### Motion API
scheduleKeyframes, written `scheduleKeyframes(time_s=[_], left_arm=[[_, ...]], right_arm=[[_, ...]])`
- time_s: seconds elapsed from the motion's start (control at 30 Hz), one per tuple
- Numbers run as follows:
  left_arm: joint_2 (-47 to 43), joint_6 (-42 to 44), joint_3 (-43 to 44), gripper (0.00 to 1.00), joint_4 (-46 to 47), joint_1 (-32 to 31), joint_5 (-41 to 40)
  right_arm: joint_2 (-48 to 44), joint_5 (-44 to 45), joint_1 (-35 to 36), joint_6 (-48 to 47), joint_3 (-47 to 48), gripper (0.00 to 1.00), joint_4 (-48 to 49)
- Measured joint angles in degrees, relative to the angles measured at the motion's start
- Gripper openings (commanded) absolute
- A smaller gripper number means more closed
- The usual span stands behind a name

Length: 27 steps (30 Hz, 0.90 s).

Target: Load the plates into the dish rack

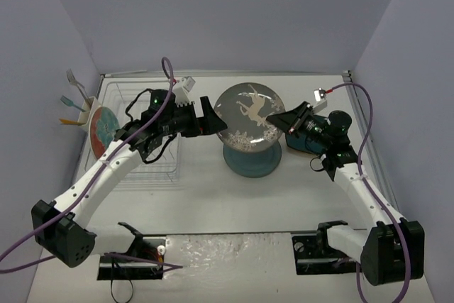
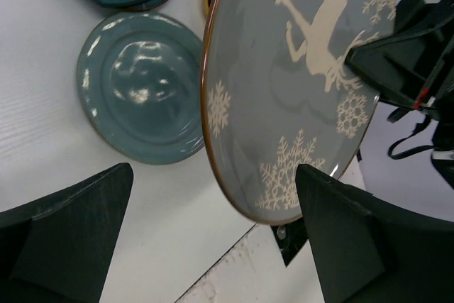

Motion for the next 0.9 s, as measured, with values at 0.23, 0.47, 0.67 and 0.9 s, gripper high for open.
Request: scheduleKeyframes(time_s=[0.23,0.47,0.67,0.9], left_arm=[[1.03,-3.87,0.66,0.94,6.74,-0.29,1.06],[3.02,-8.25,0.66,0.80,12.94,-0.30,4.81],[3.70,-10.46,0.66,0.65,15.86,-0.30,7.10],[3.70,-11.84,0.66,0.22,17.11,-0.30,8.82]], right_arm=[[3.26,-4.17,0.00,5.80,0.10,0.00,9.59],[5.54,-7.24,0.00,9.68,0.13,0.00,16.93],[6.06,-8.70,0.00,10.54,0.13,0.00,19.81],[6.18,-9.53,0.00,10.34,0.13,0.00,20.38]])
